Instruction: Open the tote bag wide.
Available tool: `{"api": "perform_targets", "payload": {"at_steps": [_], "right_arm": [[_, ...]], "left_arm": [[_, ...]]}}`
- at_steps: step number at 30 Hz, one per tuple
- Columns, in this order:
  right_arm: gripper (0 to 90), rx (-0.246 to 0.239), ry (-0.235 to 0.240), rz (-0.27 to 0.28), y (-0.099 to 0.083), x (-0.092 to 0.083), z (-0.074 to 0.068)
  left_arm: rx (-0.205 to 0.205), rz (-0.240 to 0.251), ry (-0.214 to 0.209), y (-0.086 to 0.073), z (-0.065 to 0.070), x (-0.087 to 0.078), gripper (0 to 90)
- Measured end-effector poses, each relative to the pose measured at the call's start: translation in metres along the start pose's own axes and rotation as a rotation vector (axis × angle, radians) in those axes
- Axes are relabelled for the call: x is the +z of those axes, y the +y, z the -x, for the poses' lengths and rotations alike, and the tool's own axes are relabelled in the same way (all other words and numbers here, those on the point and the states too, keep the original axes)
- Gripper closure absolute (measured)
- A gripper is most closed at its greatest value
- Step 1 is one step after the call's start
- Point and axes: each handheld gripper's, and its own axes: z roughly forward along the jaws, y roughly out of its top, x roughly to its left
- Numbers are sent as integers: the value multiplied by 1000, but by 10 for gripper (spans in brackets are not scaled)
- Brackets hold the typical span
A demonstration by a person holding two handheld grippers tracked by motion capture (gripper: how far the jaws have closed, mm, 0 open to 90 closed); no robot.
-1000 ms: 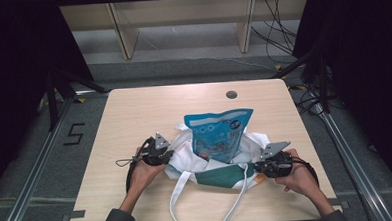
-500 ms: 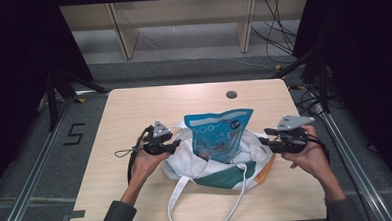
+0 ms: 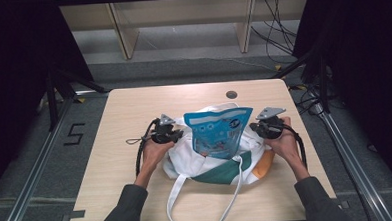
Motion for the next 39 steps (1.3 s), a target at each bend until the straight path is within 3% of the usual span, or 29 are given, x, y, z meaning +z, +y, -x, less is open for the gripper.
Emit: {"api": "perform_targets", "payload": {"at_steps": [2,5,10,12,13,15,16,17,18,19,20,21,22,23,24,26,28,30,32,34,35,36,37,38,39], "right_arm": [[889,36,18,-18,-11,9,2],[889,58,28,-19,-16,14,2],[875,52,25,-17,-16,14,2],[778,62,8,-14,-14,10,3],[704,120,1,25,-9,2,3],[635,129,6,66,-2,-11,7],[635,129,6,66,-2,-11,7],[599,170,7,122,5,-30,7],[599,170,7,122,5,-30,7],[601,176,1,177,7,-56,9],[601,176,1,177,7,-56,9],[606,213,29,180,4,-74,6],[606,191,34,170,0,-81,5],[607,210,37,145,-5,-87,0],[608,196,41,123,-12,-91,-4],[608,182,49,103,-19,-93,-5],[605,204,66,37,-41,-97,-20],[606,192,64,26,-48,-98,-22],[617,187,90,-17,-64,-100,-35],[621,178,103,-28,-68,-100,-40],[628,151,126,-65,-76,-98,-51],[635,160,149,-74,-78,-96,-59],[640,119,156,-61,-80,-91,-62],[640,119,156,-61,-80,-91,-62],[650,100,179,-77,-81,-84,-74]], "left_arm": [[14,-33,13,-3,3,10,849],[17,-38,24,-4,4,11,834],[0,-11,38,-5,4,1,679],[-40,42,12,-5,6,-9,649],[-44,92,10,-3,9,-23,593],[-65,148,16,2,13,-36,552],[-65,148,16,2,13,-36,547],[-55,178,2,5,15,-53,549],[-55,178,2,5,15,-53,562],[-30,188,-19,2,23,-66,582],[-30,188,-19,2,23,-66,604],[31,162,-27,-7,33,-77,621],[18,174,-33,-13,39,-80,644],[22,167,-61,-19,44,-84,655],[15,168,-80,-25,50,-87,668],[24,161,-96,-30,55,-92,673],[22,162,-95,-37,60,-97,660],[10,162,-109,-46,63,-101,653],[-7,159,-125,-55,68,-106,649],[-8,160,-125,-63,71,-109,653],[12,146,-122,-70,73,-109,655],[-14,134,-122,-73,75,-107,661],[3,128,-129,-76,73,-104,668],[3,128,-129,-76,73,-104,668],[-8,122,-136,-79,74,-97,676]]}}
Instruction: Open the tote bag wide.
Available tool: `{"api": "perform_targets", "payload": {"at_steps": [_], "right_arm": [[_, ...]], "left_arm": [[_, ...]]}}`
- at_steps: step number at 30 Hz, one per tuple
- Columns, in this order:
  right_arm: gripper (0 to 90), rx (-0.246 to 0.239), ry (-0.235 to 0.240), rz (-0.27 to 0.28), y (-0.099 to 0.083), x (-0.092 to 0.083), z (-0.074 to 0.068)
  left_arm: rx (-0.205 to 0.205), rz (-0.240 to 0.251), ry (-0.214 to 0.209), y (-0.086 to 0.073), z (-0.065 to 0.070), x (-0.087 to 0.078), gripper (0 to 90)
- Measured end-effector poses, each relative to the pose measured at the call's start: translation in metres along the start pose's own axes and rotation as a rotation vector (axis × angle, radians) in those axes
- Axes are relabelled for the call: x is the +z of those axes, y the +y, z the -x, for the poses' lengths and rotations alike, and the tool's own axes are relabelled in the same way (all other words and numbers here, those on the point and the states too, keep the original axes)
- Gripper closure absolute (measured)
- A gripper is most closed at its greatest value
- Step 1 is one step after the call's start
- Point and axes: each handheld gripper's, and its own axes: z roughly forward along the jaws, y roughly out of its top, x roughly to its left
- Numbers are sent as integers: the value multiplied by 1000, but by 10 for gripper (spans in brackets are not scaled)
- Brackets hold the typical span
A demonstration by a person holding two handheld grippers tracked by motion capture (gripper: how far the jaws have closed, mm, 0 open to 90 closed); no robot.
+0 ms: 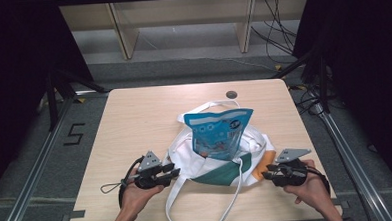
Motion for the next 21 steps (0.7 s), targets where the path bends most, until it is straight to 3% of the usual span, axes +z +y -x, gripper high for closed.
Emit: {"api": "perform_targets", "payload": {"at_steps": [1,2,3,4,7,8,13,14,15,16,18,21], "right_arm": [[681,-15,6,10,1,4,-4],[713,-31,12,8,3,7,-9],[742,-56,15,17,5,11,-12],[785,-53,17,10,6,14,-15],[825,-75,-2,-13,7,25,-17],[856,-70,-5,-21,9,32,-16],[872,-74,-33,-13,12,38,-13],[882,-74,-47,6,14,41,-10],[882,-72,-44,-25,16,40,-7],[882,-66,-61,10,18,45,-6],[883,-71,-75,-7,24,49,0],[882,-63,-78,-2,33,57,9]], "left_arm": [[0,0,0,0,0,0,686],[32,-19,0,-1,1,6,699],[26,-12,5,-2,2,11,715],[76,-47,13,-1,-1,12,738],[76,-65,27,-4,-1,21,756],[85,-84,52,-8,0,30,759],[78,-108,86,-5,0,39,760],[100,-103,112,-3,2,45,759],[118,-107,112,-1,0,46,759],[108,-112,117,1,-1,48,759],[116,-111,121,3,-4,50,759],[72,-102,151,11,-18,60,762]]}}
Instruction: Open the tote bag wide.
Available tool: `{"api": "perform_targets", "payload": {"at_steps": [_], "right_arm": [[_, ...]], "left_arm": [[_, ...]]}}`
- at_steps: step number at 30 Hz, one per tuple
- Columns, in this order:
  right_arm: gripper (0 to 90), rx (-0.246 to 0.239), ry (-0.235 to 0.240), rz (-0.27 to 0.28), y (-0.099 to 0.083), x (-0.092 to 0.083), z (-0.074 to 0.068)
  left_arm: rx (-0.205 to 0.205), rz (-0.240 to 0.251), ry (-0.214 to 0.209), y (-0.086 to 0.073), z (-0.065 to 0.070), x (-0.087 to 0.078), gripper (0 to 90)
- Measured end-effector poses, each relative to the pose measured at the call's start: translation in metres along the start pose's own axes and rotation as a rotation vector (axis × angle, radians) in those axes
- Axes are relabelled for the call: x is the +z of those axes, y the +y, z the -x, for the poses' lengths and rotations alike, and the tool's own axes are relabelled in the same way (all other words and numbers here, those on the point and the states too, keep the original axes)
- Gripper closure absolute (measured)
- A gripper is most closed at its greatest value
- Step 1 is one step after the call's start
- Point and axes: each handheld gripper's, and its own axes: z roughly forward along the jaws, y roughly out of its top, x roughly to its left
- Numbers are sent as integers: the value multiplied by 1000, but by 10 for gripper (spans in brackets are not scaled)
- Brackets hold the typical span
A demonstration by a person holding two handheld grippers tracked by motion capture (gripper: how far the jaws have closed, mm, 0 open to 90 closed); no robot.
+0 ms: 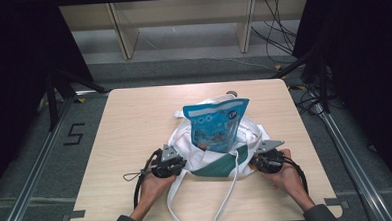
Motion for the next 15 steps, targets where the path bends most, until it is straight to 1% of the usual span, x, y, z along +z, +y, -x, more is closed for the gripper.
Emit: {"api": "perform_targets", "payload": {"at_steps": [1,2,3,4,5,6,7,8,9,10,11,12,13,15], "right_arm": [[882,9,-1,-2,3,3,2],[882,9,-3,-4,6,5,5],[882,6,-7,8,9,9,7],[882,11,-8,5,11,12,9],[882,12,-10,9,14,14,11],[882,12,-10,9,14,14,11],[882,24,-16,28,15,18,11],[882,25,-19,30,19,22,14],[881,28,-25,27,22,23,14],[881,28,-25,27,22,23,14],[880,20,-32,16,26,27,14],[880,20,-32,16,26,27,14],[881,23,-23,-11,29,26,15],[880,21,-33,-5,32,29,15]], "left_arm": [[29,-8,14,2,-4,1,764],[26,-8,26,4,-7,4,764],[20,-4,31,6,-10,6,763],[20,-4,31,6,-10,6,764],[-15,-4,41,8,-14,9,764],[-15,-4,41,8,-14,9,765],[-5,1,50,9,-18,11,766],[7,-19,65,12,-21,12,767],[-3,-38,50,14,-24,13,767],[-3,-38,50,14,-24,13,766],[15,-36,77,15,-28,14,767],[15,-36,77,15,-28,14,768],[5,-35,82,15,-30,15,768],[-27,-8,82,14,-31,17,765]]}}
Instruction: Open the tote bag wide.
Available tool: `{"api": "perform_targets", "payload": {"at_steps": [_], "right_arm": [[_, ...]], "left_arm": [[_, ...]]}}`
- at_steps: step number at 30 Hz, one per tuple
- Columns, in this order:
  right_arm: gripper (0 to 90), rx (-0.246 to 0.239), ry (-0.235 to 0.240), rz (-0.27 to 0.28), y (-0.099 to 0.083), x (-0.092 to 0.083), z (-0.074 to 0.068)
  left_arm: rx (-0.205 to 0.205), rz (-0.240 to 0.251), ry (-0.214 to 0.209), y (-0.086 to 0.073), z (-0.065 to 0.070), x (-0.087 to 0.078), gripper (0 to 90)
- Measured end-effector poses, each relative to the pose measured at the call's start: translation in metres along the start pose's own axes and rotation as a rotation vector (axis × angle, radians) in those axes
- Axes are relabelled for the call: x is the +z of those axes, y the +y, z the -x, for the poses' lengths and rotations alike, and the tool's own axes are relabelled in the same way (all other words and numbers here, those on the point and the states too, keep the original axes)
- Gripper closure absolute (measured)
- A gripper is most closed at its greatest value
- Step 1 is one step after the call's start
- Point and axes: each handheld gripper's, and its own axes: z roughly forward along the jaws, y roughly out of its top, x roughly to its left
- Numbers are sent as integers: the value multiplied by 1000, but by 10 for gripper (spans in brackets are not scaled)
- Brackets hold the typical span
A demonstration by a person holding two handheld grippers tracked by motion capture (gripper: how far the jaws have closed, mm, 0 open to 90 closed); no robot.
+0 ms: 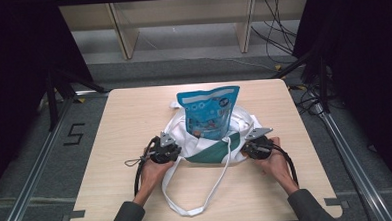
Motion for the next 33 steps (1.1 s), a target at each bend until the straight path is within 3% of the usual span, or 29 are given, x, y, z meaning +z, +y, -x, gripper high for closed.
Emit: {"api": "perform_targets", "payload": {"at_steps": [2,5,6,7,9,10,11,12,13,15,16,19,21,22,23,27,28,30,33], "right_arm": [[878,0,4,4,1,1,0],[871,-6,-2,2,0,0,0],[857,14,3,11,-1,1,-1],[833,7,-9,35,-1,2,0],[813,25,-3,13,-1,-7,2],[817,42,-36,59,-1,-19,3],[817,42,-36,59,-1,-19,3],[805,24,-57,108,-1,-33,9],[805,24,-57,108,-1,-33,9],[789,38,-73,157,-3,-47,13],[776,52,-74,176,-8,-56,17],[753,93,-67,182,-13,-59,17],[657,108,-86,188,-19,-61,16],[647,125,-80,172,-20,-64,14],[635,92,-88,187,-21,-64,15],[549,102,-91,208,-22,-68,12],[527,128,-77,199,-21,-70,9],[486,113,-78,215,-22,-71,8],[452,145,-71,206,-23,-72,1]], "left_arm": [[38,-31,-8,1,-3,-3,762],[14,-13,-8,1,-2,-2,744],[4,-6,-10,1,-1,-2,744],[12,-7,-15,1,-2,-3,729],[20,-18,-30,3,-6,-9,692],[-43,36,-56,6,-7,-15,638],[-43,36,-56,6,-7,-15,624],[-72,75,-82,11,-7,-26,606],[-72,75,-82,11,-7,-26,587],[-86,111,-122,16,-5,-38,554],[-57,121,-155,20,0,-51,506],[-41,127,-161,19,5,-59,436],[-22,120,-163,15,9,-68,390],[-33,130,-171,12,11,-70,381],[-39,134,-168,10,12,-71,373],[-52,139,-164,4,15,-75,341],[-43,130,-163,2,15,-77,341],[-45,138,-164,-1,17,-79,323],[-55,151,-146,-4,20,-83,306]]}}
